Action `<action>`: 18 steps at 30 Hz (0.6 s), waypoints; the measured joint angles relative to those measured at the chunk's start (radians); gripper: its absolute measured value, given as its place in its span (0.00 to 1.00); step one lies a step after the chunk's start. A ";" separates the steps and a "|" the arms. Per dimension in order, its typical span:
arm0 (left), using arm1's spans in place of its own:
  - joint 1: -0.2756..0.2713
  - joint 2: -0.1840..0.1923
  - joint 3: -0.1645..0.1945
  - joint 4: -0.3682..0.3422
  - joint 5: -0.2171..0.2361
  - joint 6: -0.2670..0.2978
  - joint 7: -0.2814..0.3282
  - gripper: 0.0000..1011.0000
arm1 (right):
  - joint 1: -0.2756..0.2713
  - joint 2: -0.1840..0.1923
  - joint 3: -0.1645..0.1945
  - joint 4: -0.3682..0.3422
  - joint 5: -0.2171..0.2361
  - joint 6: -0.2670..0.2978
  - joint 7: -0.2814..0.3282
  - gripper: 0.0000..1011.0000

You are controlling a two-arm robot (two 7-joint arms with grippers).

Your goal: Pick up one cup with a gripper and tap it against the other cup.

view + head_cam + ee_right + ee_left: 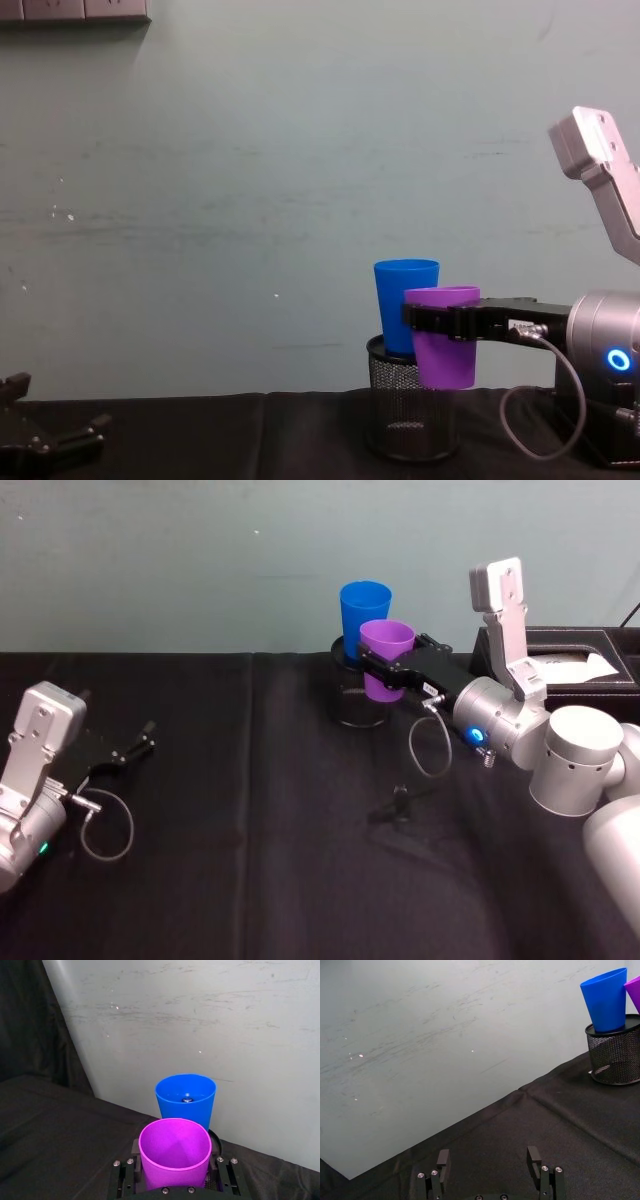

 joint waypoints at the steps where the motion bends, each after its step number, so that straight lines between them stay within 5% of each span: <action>1: 0.000 0.000 0.000 0.000 0.000 0.000 0.000 0.99 | 0.000 0.000 0.000 0.000 0.000 0.000 0.000 0.73; 18: 0.000 0.000 0.000 0.000 0.000 0.000 0.000 0.99 | 0.000 0.000 0.000 0.000 0.000 0.000 0.000 0.73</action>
